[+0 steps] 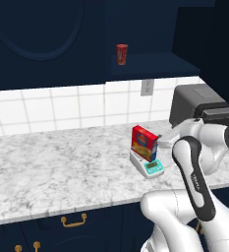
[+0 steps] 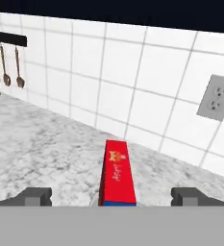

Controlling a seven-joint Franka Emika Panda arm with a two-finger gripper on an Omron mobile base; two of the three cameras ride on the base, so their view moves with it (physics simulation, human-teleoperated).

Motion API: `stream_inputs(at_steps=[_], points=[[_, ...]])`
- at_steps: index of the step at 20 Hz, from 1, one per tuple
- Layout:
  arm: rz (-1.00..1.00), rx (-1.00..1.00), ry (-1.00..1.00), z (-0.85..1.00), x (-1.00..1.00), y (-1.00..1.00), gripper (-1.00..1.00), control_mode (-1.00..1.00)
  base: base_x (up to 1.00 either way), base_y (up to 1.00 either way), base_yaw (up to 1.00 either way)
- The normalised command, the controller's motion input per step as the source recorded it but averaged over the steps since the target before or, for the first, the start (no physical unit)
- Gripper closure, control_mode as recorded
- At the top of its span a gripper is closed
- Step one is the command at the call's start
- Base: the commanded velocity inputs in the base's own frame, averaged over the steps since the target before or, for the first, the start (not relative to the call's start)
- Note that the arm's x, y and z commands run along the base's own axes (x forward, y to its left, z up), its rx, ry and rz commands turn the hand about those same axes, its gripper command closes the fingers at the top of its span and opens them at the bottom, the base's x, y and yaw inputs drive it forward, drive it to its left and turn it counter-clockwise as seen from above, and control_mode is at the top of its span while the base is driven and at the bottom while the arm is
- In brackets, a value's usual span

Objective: Pick the boxed food and place it on the digital scale for weighing, and close the cabinet.

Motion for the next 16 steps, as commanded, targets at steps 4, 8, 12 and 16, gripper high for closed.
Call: stream_inputs(at_steps=[4,8,12,16], points=[[-0.05,0.00,-0.36,0.86,-0.93,0.09,-1.00,-1.00,0.00,0.00,0.00],[-0.09,-0.01,-0.42,0.60,-0.99,0.60,-1.00,-1.00,0.00,0.00,0.00],[-0.14,-0.04,-0.36,0.00,-0.63,1.00,-1.00,-1.00,0.00,0.00,0.00],[-0.18,-0.08,-0.39,-0.27,-0.61,1.00,-1.00,-1.00,0.00,0.00,0.00]])
